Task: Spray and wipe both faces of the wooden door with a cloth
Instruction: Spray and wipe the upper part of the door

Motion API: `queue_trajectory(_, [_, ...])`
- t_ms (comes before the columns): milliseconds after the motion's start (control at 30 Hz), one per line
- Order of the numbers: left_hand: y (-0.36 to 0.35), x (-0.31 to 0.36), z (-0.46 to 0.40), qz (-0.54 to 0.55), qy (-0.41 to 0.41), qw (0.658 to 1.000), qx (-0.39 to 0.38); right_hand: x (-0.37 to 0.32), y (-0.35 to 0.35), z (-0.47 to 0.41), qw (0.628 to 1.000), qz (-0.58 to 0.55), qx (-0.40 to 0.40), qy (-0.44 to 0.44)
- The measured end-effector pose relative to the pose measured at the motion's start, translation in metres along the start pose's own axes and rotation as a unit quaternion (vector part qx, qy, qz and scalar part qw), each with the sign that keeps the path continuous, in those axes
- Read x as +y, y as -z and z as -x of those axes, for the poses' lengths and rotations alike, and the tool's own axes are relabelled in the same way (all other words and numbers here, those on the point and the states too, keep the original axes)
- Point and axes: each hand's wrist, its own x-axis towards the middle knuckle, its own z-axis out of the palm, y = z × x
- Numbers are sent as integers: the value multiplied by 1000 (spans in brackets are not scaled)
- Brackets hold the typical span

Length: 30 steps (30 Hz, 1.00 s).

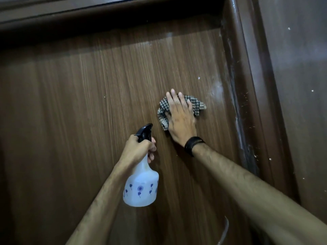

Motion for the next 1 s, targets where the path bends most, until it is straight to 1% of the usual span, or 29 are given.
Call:
queue_trajectory(100, [15, 2, -1, 4, -9, 1000, 16, -17, -6, -4, 1000, 0, -7, 12])
queue_trajectory(200, [26, -4, 1, -12, -15, 999, 26, -31, -12, 40, 994, -26, -45, 93])
queue_trajectory(267, [33, -10, 6, -27, -8, 999, 36, -36, -18, 71, 987, -22, -65, 145])
queue_trajectory(333, [39, -13, 9, -31, 7, 999, 39, -35, -22, 76, 987, -15, -52, 152])
queue_trajectory(400, [49, -9, 8, -38, 17, 998, 39, -39, -23, 51, 992, -18, -35, 117])
queue_trajectory(467, [64, 0, 4, -38, 20, 998, 45, -51, -23, 7, 996, -15, -16, 85])
queue_trajectory(533, [82, 9, -1, -20, 9, 998, 58, -70, -25, -38, 997, -14, -12, 75])
queue_trajectory(633, [109, 16, -3, 7, -8, 997, 79, -103, -36, -65, 994, -17, -19, 109])
queue_trajectory(733, [128, 9, 0, 8, -14, 995, 94, -130, -51, -37, 979, -16, -47, 199])
queue_trajectory(800, [136, 2, 3, -2, -10, 996, 94, -137, -58, -22, 968, -10, -62, 244])
queue_trajectory(900, [144, 3, 5, -13, 1, 996, 93, -148, -53, -54, 965, 2, -62, 256])
queue_trajectory(1000, [150, 16, -2, -4, -6, 994, 108, -162, -46, -102, 972, 11, -60, 226])
